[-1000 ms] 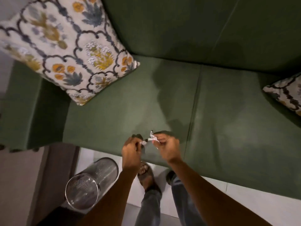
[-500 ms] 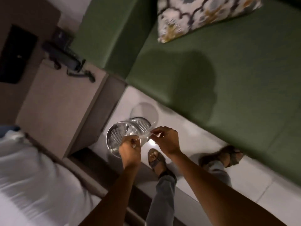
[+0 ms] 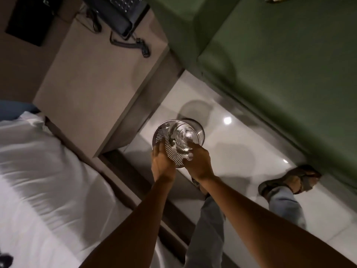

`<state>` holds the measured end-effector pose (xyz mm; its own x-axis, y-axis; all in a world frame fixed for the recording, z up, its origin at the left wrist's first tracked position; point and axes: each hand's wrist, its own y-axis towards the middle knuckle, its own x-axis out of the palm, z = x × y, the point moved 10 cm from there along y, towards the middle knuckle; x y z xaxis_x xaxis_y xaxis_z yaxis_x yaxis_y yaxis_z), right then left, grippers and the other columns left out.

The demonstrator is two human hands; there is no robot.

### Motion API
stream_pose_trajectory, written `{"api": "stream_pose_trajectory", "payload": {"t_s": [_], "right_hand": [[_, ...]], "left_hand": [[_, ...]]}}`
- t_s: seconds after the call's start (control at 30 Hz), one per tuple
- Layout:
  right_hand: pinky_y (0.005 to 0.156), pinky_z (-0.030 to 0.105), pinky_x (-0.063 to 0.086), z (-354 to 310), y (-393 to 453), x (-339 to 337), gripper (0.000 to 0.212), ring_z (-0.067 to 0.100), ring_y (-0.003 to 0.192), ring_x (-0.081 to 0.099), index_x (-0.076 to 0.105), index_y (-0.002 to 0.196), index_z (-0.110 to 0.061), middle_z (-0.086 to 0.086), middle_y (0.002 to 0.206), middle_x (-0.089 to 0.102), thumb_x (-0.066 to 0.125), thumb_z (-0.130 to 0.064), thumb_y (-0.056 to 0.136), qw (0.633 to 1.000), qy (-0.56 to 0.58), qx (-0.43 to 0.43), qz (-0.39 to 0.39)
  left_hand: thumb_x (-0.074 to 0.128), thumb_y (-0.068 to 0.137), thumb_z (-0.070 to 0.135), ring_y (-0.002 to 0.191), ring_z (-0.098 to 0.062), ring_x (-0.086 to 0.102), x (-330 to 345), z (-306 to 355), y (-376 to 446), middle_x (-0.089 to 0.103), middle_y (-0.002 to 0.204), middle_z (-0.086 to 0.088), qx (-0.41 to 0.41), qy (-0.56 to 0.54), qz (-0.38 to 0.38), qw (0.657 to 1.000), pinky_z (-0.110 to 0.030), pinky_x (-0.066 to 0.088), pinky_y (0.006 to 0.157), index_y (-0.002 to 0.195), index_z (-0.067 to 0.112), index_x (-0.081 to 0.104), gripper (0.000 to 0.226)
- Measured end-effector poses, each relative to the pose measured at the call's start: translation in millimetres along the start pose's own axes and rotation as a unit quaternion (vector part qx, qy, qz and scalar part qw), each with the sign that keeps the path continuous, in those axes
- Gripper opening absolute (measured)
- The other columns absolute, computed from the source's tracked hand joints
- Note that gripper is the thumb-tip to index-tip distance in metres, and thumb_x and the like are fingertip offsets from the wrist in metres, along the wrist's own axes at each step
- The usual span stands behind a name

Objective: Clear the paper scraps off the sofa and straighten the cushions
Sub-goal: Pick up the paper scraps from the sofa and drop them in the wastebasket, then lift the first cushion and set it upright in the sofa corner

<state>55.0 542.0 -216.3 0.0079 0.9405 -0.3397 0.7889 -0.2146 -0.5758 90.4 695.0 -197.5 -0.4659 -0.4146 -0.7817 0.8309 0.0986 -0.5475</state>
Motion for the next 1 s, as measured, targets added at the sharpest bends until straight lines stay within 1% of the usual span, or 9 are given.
{"api": "stream_pose_trajectory", "payload": {"t_s": [0.13, 0.23, 0.33, 0.47, 0.57, 0.6, 0.67, 0.8, 1.0], "right_hand": [[0.093, 0.051, 0.064, 8, -11, -35, 0.039, 0.033, 0.104, 0.08, 0.079, 0.117, -0.013, 0.012, 0.115, 0.083, 0.074, 0.002, 0.082, 0.999, 0.034, 0.038, 0.016], [0.089, 0.051, 0.066, 5, -16, -73, 0.035, 0.025, 0.097, 0.08, 0.078, 0.115, -0.016, 0.006, 0.112, 0.083, 0.073, 0.002, 0.085, 0.996, 0.071, 0.048, 0.023], [0.088, 0.049, 0.067, -11, -18, -132, 0.033, 0.023, 0.096, 0.079, 0.077, 0.115, -0.016, 0.005, 0.111, 0.083, 0.072, 0.001, 0.087, 0.994, 0.097, 0.033, 0.045], [0.087, 0.04, 0.066, -26, -23, -231, 0.034, 0.023, 0.098, 0.078, 0.075, 0.121, -0.007, 0.009, 0.116, 0.08, 0.068, 0.007, 0.091, 0.989, 0.119, 0.018, 0.085], [0.08, 0.005, 0.05, -33, -29, -320, 0.026, 0.018, 0.084, 0.072, 0.076, 0.115, 0.002, 0.018, 0.108, 0.081, 0.064, 0.009, 0.093, 0.988, 0.063, -0.014, 0.138], [0.079, 0.0, 0.045, -35, -31, -351, 0.024, 0.021, 0.085, 0.074, 0.077, 0.114, 0.003, 0.02, 0.108, 0.081, 0.065, 0.006, 0.094, 0.987, 0.033, -0.027, 0.156], [0.078, 0.004, 0.044, -27, -34, -408, 0.026, 0.026, 0.092, 0.078, 0.077, 0.116, 0.002, 0.02, 0.109, 0.082, 0.069, 0.005, 0.092, 0.983, 0.009, -0.018, 0.182], [0.065, -0.009, 0.042, 7, -28, -490, 0.032, 0.02, 0.09, 0.07, 0.071, 0.124, 0.006, 0.021, 0.109, 0.079, 0.068, 0.011, 0.092, 0.967, 0.093, 0.033, 0.237], [0.071, 0.0, 0.053, 23, -3, -544, 0.037, 0.02, 0.097, 0.07, 0.065, 0.133, -0.003, 0.013, 0.115, 0.075, 0.075, -0.015, 0.099, 0.943, 0.185, 0.048, 0.273]], "left_hand": [[0.056, 0.096, -0.002, 0.15, -0.038, 0.037, -17, 42, -12, 0.041, 0.163, -0.012, 0.03, -0.037, 0.022, 0.999, -0.055, 0.04, 0.119, 0.16, 0.014, 0.039, 0.068], [0.052, 0.1, -0.002, 0.145, -0.039, 0.042, -33, 91, -21, 0.05, 0.155, -0.019, 0.065, -0.034, 0.062, 0.995, -0.045, 0.031, 0.124, 0.155, 0.006, 0.045, 0.056], [0.047, 0.108, 0.01, 0.144, -0.037, 0.044, -43, 154, -32, 0.052, 0.155, -0.017, 0.101, -0.044, 0.091, 0.99, -0.049, 0.035, 0.122, 0.153, 0.005, 0.047, 0.045], [0.043, 0.112, 0.018, 0.142, -0.032, 0.046, -49, 249, -56, 0.054, 0.154, -0.014, 0.155, -0.051, 0.135, 0.977, -0.047, 0.039, 0.119, 0.152, 0.008, 0.048, 0.041], [0.043, 0.112, 0.018, 0.134, -0.032, 0.051, -33, 325, -81, 0.058, 0.147, -0.013, 0.206, -0.049, 0.126, 0.969, -0.047, 0.045, 0.113, 0.148, 0.009, 0.05, 0.038], [0.044, 0.111, 0.018, 0.131, -0.033, 0.053, -23, 351, -90, 0.059, 0.145, -0.013, 0.22, -0.044, 0.115, 0.968, -0.049, 0.047, 0.111, 0.147, 0.009, 0.051, 0.038], [0.047, 0.11, 0.021, 0.129, -0.033, 0.055, -2, 394, -108, 0.061, 0.141, -0.014, 0.237, -0.034, 0.095, 0.966, -0.049, 0.047, 0.109, 0.147, 0.008, 0.053, 0.039], [0.055, 0.108, 0.028, 0.121, -0.034, 0.059, 31, 464, -132, 0.064, 0.135, -0.017, 0.287, -0.038, 0.088, 0.953, -0.044, 0.048, 0.107, 0.146, 0.003, 0.054, 0.045], [0.049, 0.107, 0.05, 0.139, -0.032, 0.049, 48, 509, -105, 0.051, 0.152, -0.015, 0.261, -0.058, 0.057, 0.962, -0.048, 0.043, 0.118, 0.154, 0.008, 0.041, 0.064]]}}
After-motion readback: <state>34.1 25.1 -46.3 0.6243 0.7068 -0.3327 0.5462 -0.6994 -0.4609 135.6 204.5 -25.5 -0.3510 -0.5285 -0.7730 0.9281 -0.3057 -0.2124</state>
